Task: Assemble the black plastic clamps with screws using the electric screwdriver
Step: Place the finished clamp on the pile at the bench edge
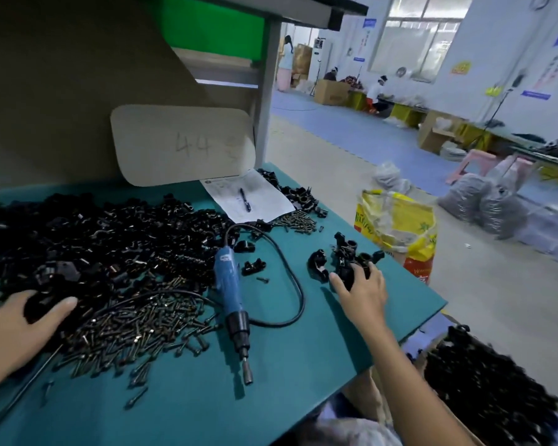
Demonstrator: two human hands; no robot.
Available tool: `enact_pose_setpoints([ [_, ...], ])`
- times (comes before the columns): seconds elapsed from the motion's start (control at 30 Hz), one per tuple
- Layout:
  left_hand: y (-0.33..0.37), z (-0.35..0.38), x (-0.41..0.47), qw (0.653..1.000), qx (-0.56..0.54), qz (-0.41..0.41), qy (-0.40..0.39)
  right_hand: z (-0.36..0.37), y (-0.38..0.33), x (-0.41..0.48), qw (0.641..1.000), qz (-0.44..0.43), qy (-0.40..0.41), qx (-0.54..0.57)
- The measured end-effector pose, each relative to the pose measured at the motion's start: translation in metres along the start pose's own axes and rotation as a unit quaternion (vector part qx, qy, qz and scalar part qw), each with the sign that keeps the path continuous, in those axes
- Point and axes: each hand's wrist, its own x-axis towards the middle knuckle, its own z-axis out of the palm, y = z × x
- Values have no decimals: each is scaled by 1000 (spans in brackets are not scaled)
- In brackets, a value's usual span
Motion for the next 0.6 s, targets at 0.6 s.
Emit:
enact_pose_setpoints([
  [0.6, 41, -81, -53, 981, 170, 66, -69, 59, -159, 15, 929, -303, -194, -87],
])
